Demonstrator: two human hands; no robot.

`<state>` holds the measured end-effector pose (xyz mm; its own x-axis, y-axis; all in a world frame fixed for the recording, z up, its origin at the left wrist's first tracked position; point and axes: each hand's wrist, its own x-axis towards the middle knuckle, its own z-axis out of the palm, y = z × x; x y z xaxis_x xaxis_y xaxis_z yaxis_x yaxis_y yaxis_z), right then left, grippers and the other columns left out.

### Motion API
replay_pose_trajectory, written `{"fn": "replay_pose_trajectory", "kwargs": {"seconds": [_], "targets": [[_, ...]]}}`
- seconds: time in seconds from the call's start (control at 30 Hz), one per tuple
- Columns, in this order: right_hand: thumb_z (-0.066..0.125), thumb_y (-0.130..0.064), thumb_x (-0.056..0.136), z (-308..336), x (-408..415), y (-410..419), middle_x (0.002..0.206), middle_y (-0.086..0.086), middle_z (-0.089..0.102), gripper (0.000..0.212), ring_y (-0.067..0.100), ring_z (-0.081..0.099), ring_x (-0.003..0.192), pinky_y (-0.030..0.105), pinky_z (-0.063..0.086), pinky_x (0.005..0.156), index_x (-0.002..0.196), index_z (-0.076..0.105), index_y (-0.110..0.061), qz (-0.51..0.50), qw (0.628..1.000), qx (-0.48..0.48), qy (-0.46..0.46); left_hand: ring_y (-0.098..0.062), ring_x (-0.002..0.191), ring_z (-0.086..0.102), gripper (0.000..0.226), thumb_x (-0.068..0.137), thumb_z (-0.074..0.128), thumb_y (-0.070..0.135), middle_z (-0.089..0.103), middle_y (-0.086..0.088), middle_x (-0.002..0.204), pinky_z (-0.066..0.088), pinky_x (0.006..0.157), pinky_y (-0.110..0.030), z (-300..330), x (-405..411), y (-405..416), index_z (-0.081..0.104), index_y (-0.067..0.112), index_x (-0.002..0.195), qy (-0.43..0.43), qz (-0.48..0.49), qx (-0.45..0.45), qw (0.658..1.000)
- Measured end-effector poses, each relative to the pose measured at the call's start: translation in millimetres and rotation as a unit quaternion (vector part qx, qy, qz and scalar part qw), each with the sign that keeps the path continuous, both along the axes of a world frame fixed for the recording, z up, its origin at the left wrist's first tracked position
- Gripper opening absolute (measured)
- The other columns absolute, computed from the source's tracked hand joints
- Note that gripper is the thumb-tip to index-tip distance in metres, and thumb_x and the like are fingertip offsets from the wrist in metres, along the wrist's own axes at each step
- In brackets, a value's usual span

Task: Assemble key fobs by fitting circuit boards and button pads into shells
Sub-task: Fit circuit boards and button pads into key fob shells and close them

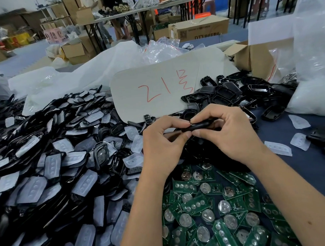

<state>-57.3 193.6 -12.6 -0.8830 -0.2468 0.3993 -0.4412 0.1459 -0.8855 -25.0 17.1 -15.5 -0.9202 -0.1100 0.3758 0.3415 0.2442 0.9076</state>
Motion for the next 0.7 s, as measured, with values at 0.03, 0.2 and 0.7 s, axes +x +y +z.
{"fn": "replay_pose_trajectory", "kwargs": {"seconds": [0.03,0.2,0.7], "targets": [[0.086,0.002,0.079,-0.2,-0.3,0.2,0.087,-0.006,0.077,0.028,0.012,0.075,0.08,0.022,0.059,0.072,0.093,0.078,-0.021,-0.002,1.0,0.008,0.007,-0.015,0.095,0.074,0.022,0.081,0.08,-0.007,0.075,-0.001,0.098,0.061,0.086,-0.028,-0.5,0.2,0.8,0.075,0.013,0.09,-0.004,0.003,-0.004,1.0],[0.086,0.003,0.078,-0.8,0.0,-0.8,0.09,-0.008,0.074,0.031,0.015,0.074,0.085,0.029,0.062,0.077,0.093,0.077,-0.023,-0.001,0.999,0.032,0.024,-0.008,0.091,0.073,0.033,0.077,0.083,-0.004,0.072,0.012,0.093,0.061,0.082,-0.024,-4.2,-1.2,2.8,0.071,0.026,0.083,0.004,0.035,-0.049,0.998],[0.082,0.008,0.082,2.4,3.2,-1.9,0.091,0.008,0.078,0.027,0.023,0.074,0.075,0.034,0.063,0.067,0.096,0.074,-0.014,0.037,0.993,-0.093,-0.063,-0.011,0.079,0.07,0.046,0.073,0.085,-0.001,0.071,0.004,0.081,0.061,0.076,-0.029,-3.2,-1.4,8.4,0.054,0.031,0.084,-0.008,0.058,-0.062,0.996]]}}
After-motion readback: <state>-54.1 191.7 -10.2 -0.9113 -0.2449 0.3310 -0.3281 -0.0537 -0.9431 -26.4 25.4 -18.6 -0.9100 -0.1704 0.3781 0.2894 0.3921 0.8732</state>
